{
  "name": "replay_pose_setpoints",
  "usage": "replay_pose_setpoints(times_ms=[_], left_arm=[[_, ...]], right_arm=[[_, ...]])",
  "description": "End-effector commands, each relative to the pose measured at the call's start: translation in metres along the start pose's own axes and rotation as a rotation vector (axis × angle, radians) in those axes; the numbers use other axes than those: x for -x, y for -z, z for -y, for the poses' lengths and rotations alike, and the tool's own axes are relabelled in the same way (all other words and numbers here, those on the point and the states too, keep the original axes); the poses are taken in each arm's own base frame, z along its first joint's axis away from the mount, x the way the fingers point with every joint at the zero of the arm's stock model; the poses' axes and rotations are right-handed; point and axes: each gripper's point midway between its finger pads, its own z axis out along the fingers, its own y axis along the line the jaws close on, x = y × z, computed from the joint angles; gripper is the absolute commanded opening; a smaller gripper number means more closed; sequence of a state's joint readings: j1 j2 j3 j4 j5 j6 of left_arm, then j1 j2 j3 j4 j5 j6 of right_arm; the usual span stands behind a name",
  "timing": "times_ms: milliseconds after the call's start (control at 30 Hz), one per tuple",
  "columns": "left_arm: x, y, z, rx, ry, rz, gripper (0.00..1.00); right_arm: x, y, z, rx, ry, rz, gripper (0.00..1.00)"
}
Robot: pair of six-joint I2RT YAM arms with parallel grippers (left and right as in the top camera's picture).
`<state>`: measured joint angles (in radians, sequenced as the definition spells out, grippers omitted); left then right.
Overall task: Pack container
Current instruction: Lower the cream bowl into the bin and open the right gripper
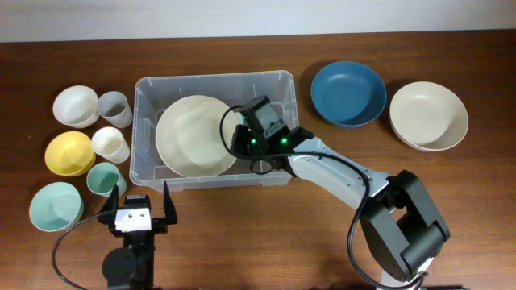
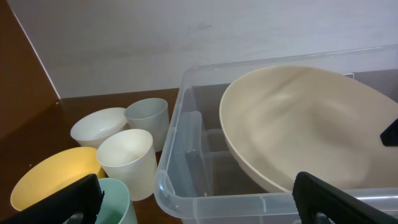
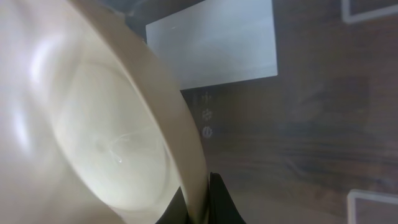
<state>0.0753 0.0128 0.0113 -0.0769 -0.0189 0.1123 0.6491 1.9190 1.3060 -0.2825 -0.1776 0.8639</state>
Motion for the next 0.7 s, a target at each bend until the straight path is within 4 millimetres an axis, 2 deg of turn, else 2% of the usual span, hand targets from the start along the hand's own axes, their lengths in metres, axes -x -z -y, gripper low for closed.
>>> replay_pose_setpoints(times_ms=[0, 267, 400, 667], left_arm=[[-0.002, 0.0, -0.002, 0.009, -0.016, -0.004, 1.0], [-0.002, 0.0, -0.002, 0.009, -0.016, -0.003, 1.0], [-0.002, 0.0, -0.002, 0.009, -0.016, -0.004, 1.0], [-0.002, 0.0, -0.002, 0.009, -0.016, -0.004, 1.0]], right_arm=[[-0.004, 0.0, -0.013, 0.028, 0.013, -0.005, 0.04], [-0.008, -0.008, -0.006, 0.011, 0.008, -0.019, 0.04], [-0.011, -0.016, -0.001, 0.001, 0.005, -0.034, 0.08], [-0.013, -0.022, -0.009, 0.049, 0.011, -0.048, 0.08]])
